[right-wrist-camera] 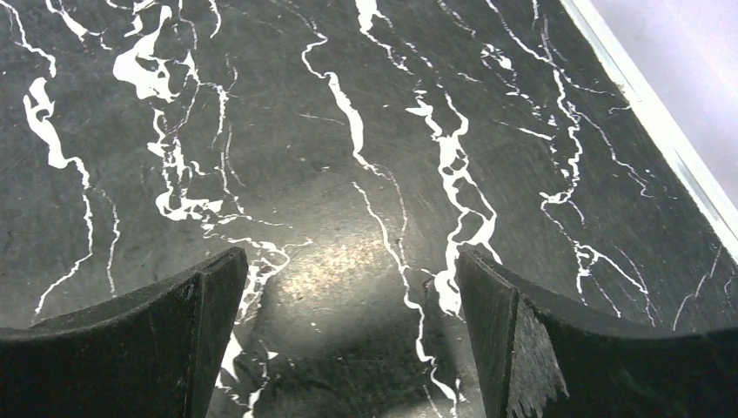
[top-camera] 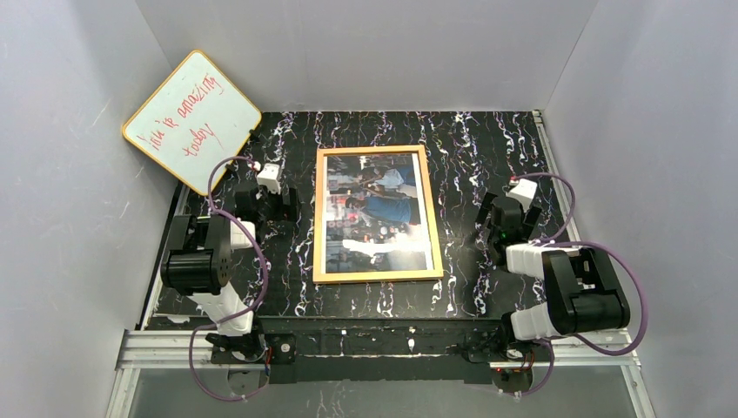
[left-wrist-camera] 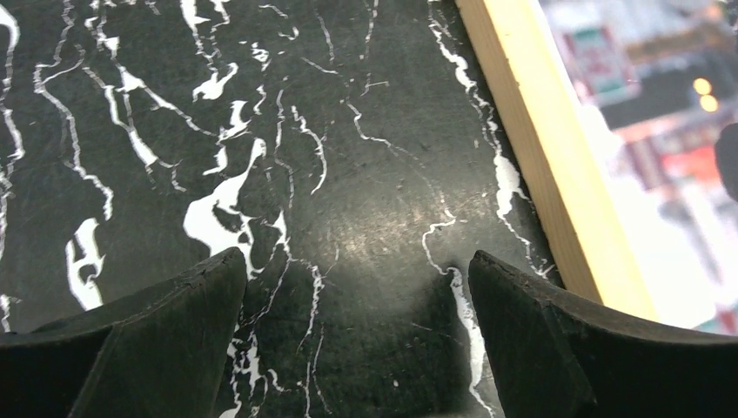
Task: Put the photo into the frame
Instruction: Turn over the photo frame at the center of the board, then reset both arms
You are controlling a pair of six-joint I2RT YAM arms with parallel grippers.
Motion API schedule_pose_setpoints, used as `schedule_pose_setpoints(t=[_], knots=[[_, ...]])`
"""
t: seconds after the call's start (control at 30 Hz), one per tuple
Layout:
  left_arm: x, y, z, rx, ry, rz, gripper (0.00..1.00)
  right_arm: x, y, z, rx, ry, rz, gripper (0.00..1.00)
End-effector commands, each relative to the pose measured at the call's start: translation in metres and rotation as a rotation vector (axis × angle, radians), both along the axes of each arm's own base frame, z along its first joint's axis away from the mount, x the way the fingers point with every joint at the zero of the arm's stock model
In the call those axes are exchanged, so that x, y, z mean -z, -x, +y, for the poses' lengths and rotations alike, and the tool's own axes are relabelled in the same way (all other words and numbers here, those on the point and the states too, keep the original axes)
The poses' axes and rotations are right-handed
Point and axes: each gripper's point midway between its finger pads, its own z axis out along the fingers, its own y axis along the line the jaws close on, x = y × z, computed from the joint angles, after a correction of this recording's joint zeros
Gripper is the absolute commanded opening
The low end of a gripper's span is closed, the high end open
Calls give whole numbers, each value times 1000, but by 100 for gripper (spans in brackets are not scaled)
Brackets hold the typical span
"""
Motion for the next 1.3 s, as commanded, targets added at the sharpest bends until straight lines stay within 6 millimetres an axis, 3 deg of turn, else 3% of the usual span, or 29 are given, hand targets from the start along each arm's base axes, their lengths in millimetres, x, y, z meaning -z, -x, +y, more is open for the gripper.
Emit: schedule_pose_setpoints(t=[0.0,0.17,0.27,0.33,0.5,1.27], knots=[[11,9,22,-131,-41,-20,98,-42,-21,-10,11,10,-254,99],[-3,19,27,-165,-43,-146,98,-34,-12,-8,-42,-10,-308,99],[-15,36,24,-178,-46,-284,98,-33,-15,3,-141,15,-337,99],[-23,52,33,-246,-41,-357,98,-24,-17,19,-244,13,-319,99],[-1,35,44,-337,-96,-208,98,-15,-30,21,-282,-9,-278,99],[-4,35,41,-333,-103,-228,98,-14,-28,20,-282,-18,-269,99]])
